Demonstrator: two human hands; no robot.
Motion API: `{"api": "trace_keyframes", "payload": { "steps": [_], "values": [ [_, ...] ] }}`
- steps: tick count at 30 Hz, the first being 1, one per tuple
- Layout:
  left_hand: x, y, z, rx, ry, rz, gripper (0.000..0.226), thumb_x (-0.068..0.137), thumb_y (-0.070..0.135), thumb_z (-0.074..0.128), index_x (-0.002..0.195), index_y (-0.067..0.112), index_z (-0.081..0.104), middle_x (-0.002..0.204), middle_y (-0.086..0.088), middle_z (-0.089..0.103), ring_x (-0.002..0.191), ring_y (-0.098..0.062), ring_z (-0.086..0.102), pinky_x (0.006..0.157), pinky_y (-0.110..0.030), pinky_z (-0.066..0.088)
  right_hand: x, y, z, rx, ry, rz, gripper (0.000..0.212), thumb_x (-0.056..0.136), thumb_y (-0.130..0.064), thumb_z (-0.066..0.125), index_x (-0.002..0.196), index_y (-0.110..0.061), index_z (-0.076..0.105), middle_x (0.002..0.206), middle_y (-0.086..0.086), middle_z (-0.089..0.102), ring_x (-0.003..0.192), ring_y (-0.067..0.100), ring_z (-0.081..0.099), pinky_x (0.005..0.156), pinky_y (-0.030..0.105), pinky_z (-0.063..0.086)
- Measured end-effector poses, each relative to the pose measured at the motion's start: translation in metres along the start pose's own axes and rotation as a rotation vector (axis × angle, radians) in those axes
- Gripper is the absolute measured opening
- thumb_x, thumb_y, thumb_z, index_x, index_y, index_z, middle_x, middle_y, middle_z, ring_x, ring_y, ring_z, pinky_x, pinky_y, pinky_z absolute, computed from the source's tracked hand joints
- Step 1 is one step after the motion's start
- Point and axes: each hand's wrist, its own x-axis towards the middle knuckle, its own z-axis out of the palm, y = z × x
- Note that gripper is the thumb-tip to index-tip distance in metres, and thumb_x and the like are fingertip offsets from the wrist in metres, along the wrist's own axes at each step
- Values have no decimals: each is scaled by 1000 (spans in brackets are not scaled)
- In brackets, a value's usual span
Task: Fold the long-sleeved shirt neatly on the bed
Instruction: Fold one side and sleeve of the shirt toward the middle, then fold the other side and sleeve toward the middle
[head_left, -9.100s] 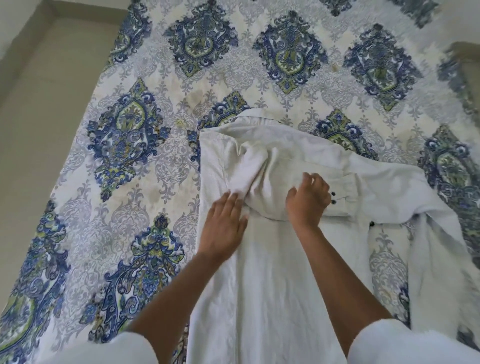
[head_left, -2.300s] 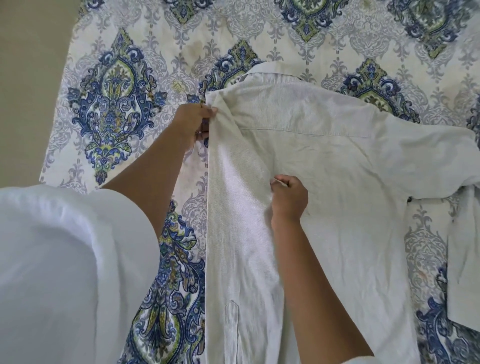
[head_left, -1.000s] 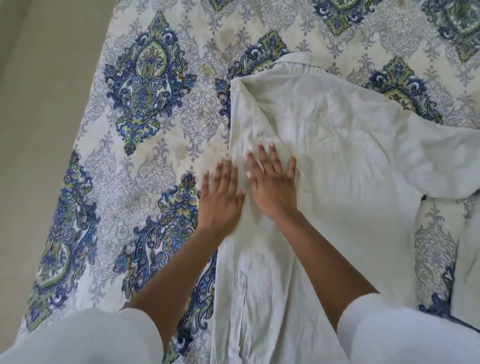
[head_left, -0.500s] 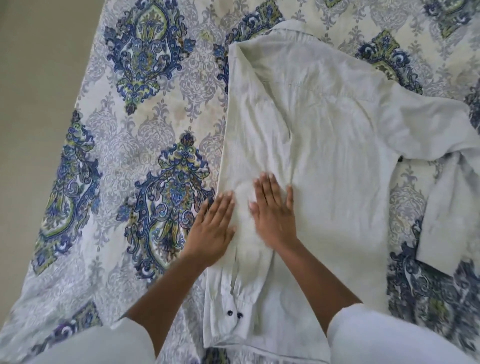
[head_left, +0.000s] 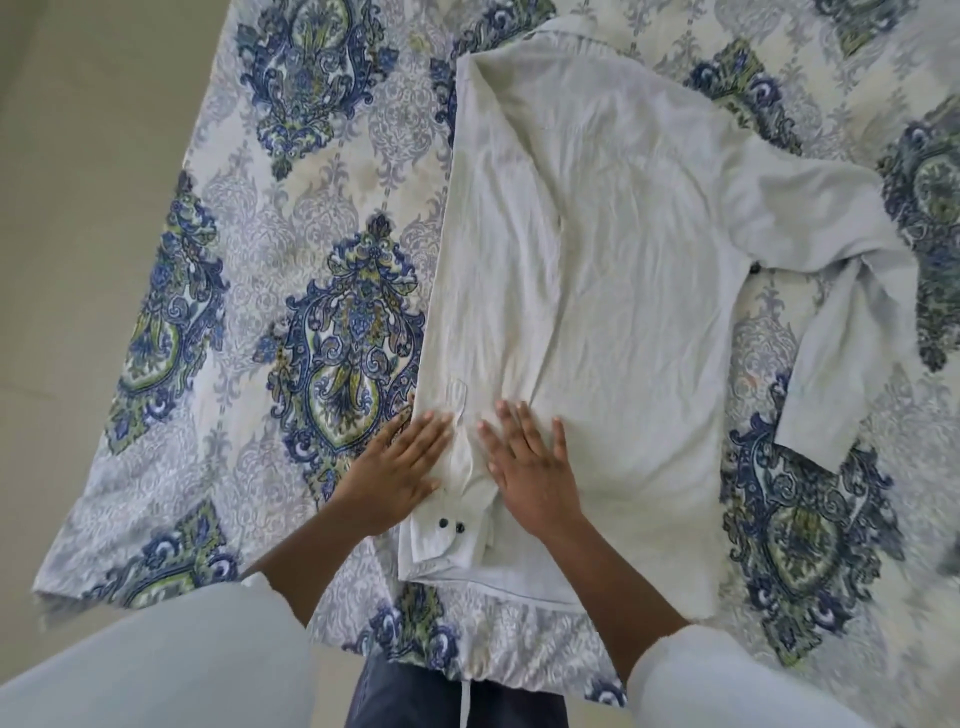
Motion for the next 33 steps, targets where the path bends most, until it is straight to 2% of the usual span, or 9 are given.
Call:
{"api": "trace_keyframes", "payload": {
  "steps": [4, 7, 10, 13, 16, 21, 24, 28, 33],
  "values": [
    [2, 4, -18, -2, -17, -2, 64, 95, 46, 21, 148, 10, 13, 157, -7, -5, 145, -22, 0, 115, -43, 6, -6, -2, -8, 75, -90, 20, 51, 85, -36, 30, 129, -29, 55, 140, 1, 51, 130, 22, 47, 97, 55, 41],
    [9, 5, -23, -42, -24, 5, 61, 95, 45, 22, 144, 9, 27, 157, -6, 15, 145, -18, 8, 114, -41, 5, -7, -1, -19, 106, -73, 3, 53, 82, -35, 26, 120, -29, 63, 134, -5, 56, 129, 17, 49, 97, 52, 42],
    [27, 10, -40, -60, 28, 42, 59, 96, 41, 19, 115, 10, 66, 123, -7, 64, 119, -19, 57, 105, -36, 34, 0, 7, -26, 350, -48, -9, 68, 82, -39, 8, 130, -20, 52, 148, -3, 41, 142, 16, 28, 114, 46, 18],
    [60, 18, -74, -73, 137, 10, 48, 87, 36, 28, 81, 16, 71, 86, -2, 70, 86, -19, 67, 75, -30, 54, 12, 21, -42, 754, 56, 253, 45, 94, -29, 27, 127, -14, 55, 133, 6, 55, 127, 22, 47, 107, 34, 34],
    [109, 24, -107, -317, 71, -104, 57, 87, 39, 14, 94, 10, 62, 97, -8, 62, 92, -26, 59, 77, -37, 46, 23, 43, -57, 1016, 149, 433, 34, 96, -14, 40, 125, -14, 58, 128, 5, 60, 121, 19, 53, 102, 27, 38],
    [173, 40, -139, -660, 82, -268, 28, 96, 17, 34, 105, 6, 59, 109, -7, 58, 106, -24, 53, 85, -37, 44, 34, 88, -73, 1304, 303, 625, 27, 94, -6, 45, 111, -6, 65, 116, 7, 66, 113, 21, 58, 100, 27, 42],
    [195, 32, -143, -687, 132, -365, 33, 94, 12, 36, 122, 9, 55, 126, -5, 53, 118, -21, 49, 92, -33, 41, 47, 107, -73, 1353, 290, 614, 26, 93, -5, 45, 110, -6, 65, 108, 5, 66, 111, 24, 59, 102, 39, 44],
    [222, 1, -155, -681, 270, -528, 38, 93, 4, 34, 126, 8, 53, 124, -12, 53, 118, -28, 48, 92, -39, 40, 85, 112, -89, 1378, 250, 558, 26, 92, -10, 47, 111, -5, 65, 103, 3, 63, 106, 25, 60, 101, 41, 45],
    [270, -45, -174, -521, 181, -419, 43, 97, 11, 33, 137, 21, 43, 125, -8, 55, 118, -24, 47, 89, -40, 43, 151, 112, -113, 1304, 266, 566, 34, 89, -11, 43, 118, -8, 60, 107, 10, 66, 99, 20, 58, 96, 37, 44]
  ]
}}
